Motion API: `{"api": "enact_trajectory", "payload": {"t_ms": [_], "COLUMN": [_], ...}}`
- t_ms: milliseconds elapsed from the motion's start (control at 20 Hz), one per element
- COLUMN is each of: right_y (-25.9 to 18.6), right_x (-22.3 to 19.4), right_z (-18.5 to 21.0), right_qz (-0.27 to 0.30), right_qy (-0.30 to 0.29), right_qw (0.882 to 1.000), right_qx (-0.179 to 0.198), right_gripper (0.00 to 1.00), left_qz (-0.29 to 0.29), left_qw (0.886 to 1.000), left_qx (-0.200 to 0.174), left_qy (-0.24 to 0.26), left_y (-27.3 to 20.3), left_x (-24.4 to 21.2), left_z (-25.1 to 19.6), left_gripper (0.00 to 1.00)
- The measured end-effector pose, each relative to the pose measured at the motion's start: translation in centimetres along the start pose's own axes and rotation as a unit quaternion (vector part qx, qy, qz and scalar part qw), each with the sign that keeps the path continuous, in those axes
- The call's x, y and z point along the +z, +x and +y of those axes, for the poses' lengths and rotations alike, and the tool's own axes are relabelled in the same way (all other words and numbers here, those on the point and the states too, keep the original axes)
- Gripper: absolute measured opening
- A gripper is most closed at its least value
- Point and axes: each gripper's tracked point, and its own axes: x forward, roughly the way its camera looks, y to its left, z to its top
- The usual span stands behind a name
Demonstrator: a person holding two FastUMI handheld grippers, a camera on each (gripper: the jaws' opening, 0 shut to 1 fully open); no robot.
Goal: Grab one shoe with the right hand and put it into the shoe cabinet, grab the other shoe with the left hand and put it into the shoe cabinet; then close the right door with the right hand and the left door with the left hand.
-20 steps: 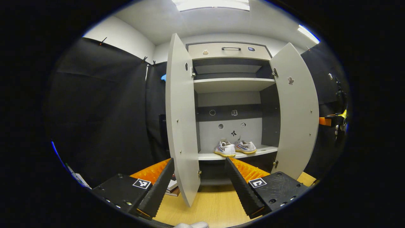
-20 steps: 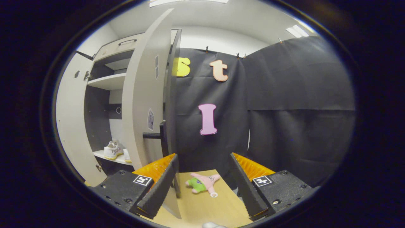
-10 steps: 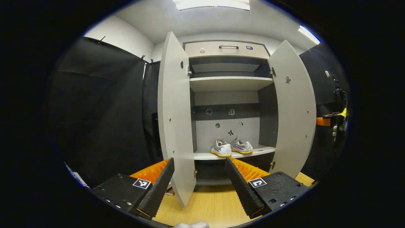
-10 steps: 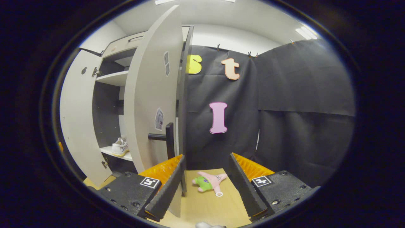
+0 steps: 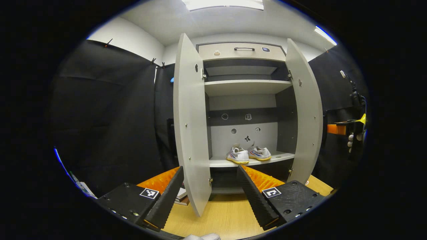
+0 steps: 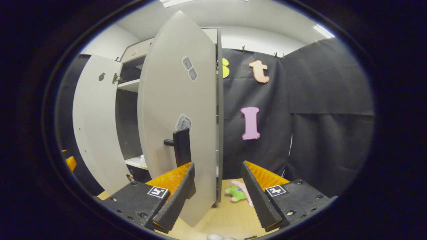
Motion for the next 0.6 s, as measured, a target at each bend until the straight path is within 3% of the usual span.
{"api": "enact_trajectory", "payload": {"t_ms": [250, 600], "right_y": [1.4, -1.6], "right_x": [0.0, -0.1], "right_z": [5.2, 6.7], "right_qz": [0.000, -0.002], "right_qy": [0.003, -0.003], "right_qw": [0.998, 0.997], "right_qx": [0.057, 0.071], "right_gripper": [0.95, 0.99], "left_qz": [0.004, -0.002], "left_qw": [1.000, 0.999], "left_qx": [0.014, 0.050], "left_qy": [0.006, 0.012], "left_y": [-0.3, 0.6], "left_x": [-0.2, 0.3], "left_z": [1.2, 4.9], "left_gripper": [0.96, 0.96]}}
